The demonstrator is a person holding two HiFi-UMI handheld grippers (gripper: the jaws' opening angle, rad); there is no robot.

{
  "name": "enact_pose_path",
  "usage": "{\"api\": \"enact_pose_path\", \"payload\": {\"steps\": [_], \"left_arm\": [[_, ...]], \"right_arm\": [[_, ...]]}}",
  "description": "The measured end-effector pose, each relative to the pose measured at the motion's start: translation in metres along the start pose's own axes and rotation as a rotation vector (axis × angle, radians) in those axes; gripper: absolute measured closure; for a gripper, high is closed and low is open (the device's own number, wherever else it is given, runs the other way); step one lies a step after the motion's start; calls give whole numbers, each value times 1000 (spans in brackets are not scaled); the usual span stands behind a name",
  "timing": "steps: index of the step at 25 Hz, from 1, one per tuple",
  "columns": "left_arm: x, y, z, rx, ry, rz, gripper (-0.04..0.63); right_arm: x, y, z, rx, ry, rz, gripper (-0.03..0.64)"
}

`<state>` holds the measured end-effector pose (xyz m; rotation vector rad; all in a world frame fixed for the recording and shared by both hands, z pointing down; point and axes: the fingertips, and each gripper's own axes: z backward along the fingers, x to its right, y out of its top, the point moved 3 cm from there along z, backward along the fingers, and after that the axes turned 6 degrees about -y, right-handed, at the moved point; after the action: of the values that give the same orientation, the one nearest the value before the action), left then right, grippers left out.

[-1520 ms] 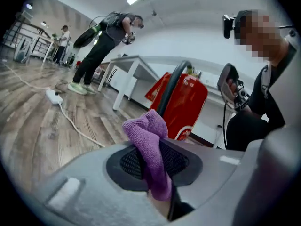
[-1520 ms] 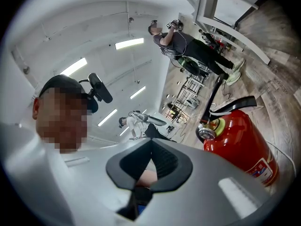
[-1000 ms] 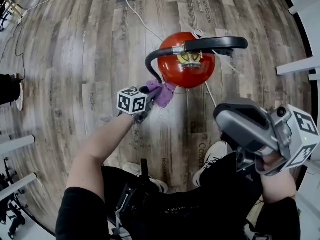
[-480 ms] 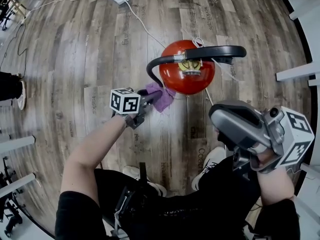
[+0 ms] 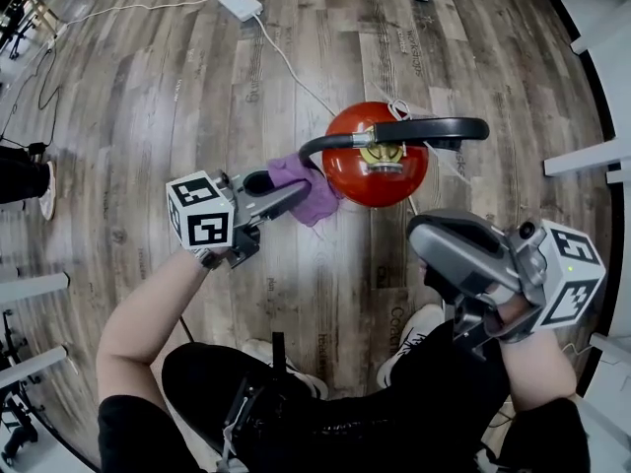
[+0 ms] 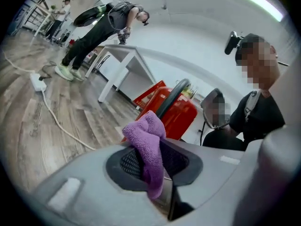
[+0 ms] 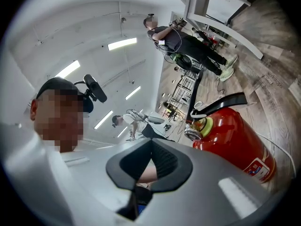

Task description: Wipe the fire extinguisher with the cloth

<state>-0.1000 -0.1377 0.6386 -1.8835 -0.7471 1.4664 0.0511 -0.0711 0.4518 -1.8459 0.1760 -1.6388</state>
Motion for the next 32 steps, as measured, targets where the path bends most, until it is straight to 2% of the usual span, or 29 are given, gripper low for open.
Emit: {"api": "enact_pose_path", "payload": {"steps": [2, 5, 10, 12, 15, 18, 20, 22, 25, 28, 32], "left_arm": [[21, 26, 7, 12, -25, -76, 520], [57, 64, 11, 14, -72, -233, 522], [113, 128, -11, 67, -179, -433, 523], [131, 150, -22, 105, -221, -486, 523], [148, 176, -28, 180, -273, -490, 525], [153, 190, -21, 241, -293, -425, 525], [154, 194, -10, 278, -291, -330, 525], [162, 190, 3, 290, -277, -218, 525], [180, 181, 25, 267, -228, -70, 525], [211, 167, 46, 273, -191, 97, 525], [279, 152, 63, 236, -198, 307, 525]], "right_arm": [[2, 0, -1, -2, 0, -2, 615], [-1, 1, -2, -6, 1, -5, 615], [0, 0, -6, -9, 11, -7, 615], [-1, 0, -6, -6, 18, -8, 615], [-9, 3, -2, 3, 34, -5, 616], [-20, 3, 3, 3, 42, 10, 615], [-22, -3, 6, -5, 30, 56, 615], [-18, -22, 7, -47, -24, 62, 615], [-25, -56, 5, -115, -129, -92, 615], [-71, -66, 4, -171, -169, -227, 615], [-155, -56, 5, -248, -195, -246, 615]]}}
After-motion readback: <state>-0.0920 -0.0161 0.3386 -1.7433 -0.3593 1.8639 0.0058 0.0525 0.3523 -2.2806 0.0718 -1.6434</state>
